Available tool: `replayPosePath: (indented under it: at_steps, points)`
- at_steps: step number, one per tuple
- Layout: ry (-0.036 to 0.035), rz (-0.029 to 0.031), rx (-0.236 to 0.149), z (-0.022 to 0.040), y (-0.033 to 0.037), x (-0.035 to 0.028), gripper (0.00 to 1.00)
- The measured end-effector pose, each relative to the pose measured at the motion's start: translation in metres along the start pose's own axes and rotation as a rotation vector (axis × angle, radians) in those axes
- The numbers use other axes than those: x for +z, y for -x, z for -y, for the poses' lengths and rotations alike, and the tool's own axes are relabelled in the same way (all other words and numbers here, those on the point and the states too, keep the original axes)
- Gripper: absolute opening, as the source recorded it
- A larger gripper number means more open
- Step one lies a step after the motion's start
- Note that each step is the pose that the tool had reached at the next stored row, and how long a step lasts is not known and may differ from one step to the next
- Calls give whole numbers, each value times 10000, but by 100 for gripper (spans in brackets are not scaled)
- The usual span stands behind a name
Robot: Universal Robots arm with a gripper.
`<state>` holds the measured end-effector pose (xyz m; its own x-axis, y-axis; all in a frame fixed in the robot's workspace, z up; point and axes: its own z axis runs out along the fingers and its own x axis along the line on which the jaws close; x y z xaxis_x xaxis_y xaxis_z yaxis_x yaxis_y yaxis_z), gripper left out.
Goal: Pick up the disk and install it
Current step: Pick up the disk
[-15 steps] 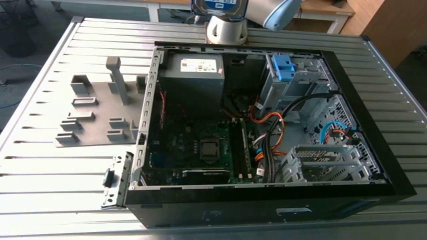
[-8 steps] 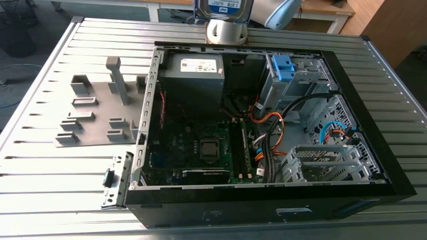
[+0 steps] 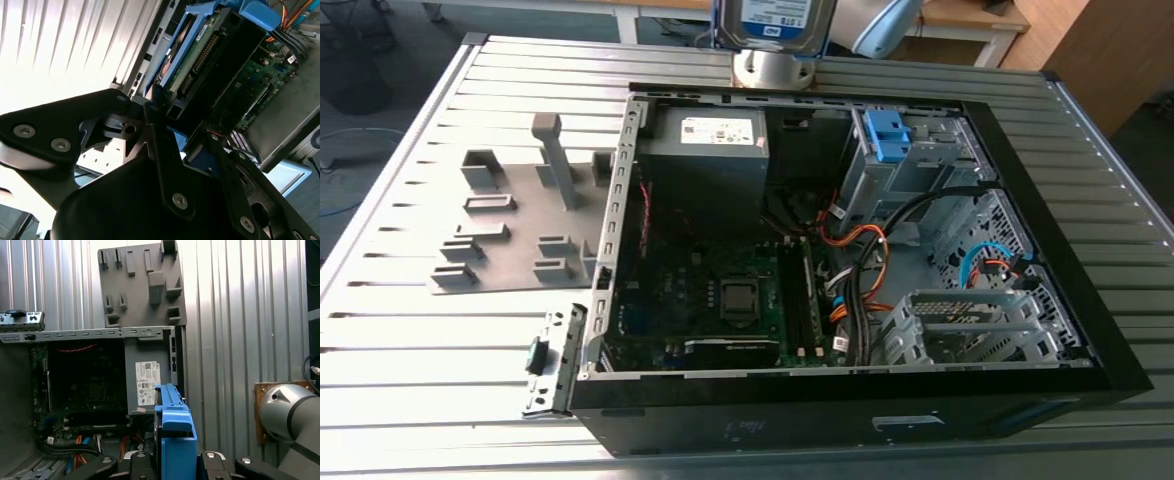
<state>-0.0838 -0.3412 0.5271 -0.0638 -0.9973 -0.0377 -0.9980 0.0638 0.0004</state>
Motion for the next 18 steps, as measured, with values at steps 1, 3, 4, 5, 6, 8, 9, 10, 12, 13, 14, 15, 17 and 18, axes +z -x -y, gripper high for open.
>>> replayPosePath:
  at_steps: [1,3,4,5,6,8,9,10,12,13,14,15,17,18]
  points:
    - [-1,0,0,3,-20,1,36]
    - [0,0,0,8,-62,1,36]
    - [0,0,0,10,-81,1,36]
    - [0,0,0,12,-100,2,36]
    - [0,1,0,14,-120,2,36]
    - [0,1,0,18,-158,3,36]
    - [0,-1,0,21,-177,3,36]
    - [0,0,0,22,-193,4,36]
    - [-1,1,0,25,-220,5,36]
    - [-1,1,0,26,-230,6,36]
    - [0,1,0,27,-240,6,36]
    - [0,0,0,28,-250,6,36]
    - [0,1,0,30,-272,7,36]
    - [0,0,0,31,-283,6,36]
